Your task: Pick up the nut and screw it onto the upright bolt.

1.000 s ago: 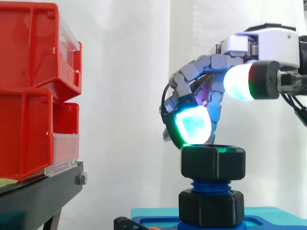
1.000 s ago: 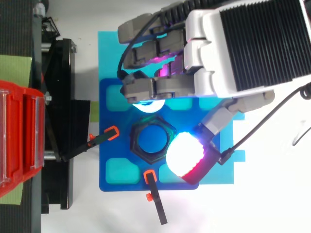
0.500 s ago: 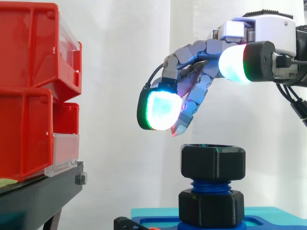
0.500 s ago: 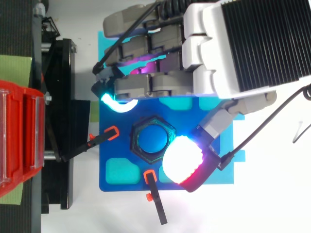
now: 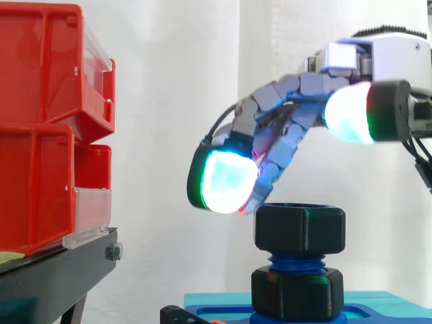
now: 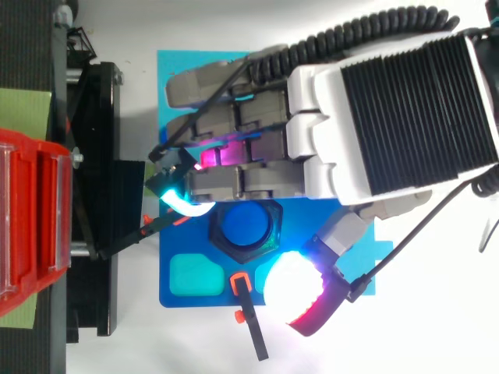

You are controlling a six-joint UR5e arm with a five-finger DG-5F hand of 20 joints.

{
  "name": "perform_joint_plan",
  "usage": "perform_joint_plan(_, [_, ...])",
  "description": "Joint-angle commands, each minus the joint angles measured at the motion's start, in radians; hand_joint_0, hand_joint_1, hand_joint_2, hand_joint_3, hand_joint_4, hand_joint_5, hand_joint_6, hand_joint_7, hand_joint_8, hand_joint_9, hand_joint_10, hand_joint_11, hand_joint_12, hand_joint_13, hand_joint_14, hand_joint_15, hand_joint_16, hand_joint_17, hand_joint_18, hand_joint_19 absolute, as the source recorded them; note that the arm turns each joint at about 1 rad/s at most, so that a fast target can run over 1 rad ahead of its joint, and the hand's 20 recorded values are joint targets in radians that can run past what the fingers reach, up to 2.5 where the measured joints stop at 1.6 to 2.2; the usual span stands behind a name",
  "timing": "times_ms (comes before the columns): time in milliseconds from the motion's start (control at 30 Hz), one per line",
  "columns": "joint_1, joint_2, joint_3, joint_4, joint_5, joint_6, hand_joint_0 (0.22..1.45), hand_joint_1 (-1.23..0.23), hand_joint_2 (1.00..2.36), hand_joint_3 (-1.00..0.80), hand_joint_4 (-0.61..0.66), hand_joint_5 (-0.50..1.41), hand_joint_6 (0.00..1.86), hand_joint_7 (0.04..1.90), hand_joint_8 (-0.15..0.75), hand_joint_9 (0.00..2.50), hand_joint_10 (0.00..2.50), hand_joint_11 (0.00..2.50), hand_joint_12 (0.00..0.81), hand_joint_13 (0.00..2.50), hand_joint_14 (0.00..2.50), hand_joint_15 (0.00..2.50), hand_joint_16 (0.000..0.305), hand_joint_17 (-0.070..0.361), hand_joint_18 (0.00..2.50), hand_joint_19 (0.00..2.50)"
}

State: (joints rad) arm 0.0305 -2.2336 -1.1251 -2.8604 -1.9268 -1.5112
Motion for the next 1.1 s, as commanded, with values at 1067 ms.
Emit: perform_joint_plan(1067, [-0.020,0.000,-0.024,0.000,-0.009,-0.010,0.52,-0.17,1.00,-0.50,0.15,-0.03,0.50,1.42,0.231,1.02,0.00,0.01,0.198,0.65,0.00,0.00,0.022,0.049,0.38,0.12])
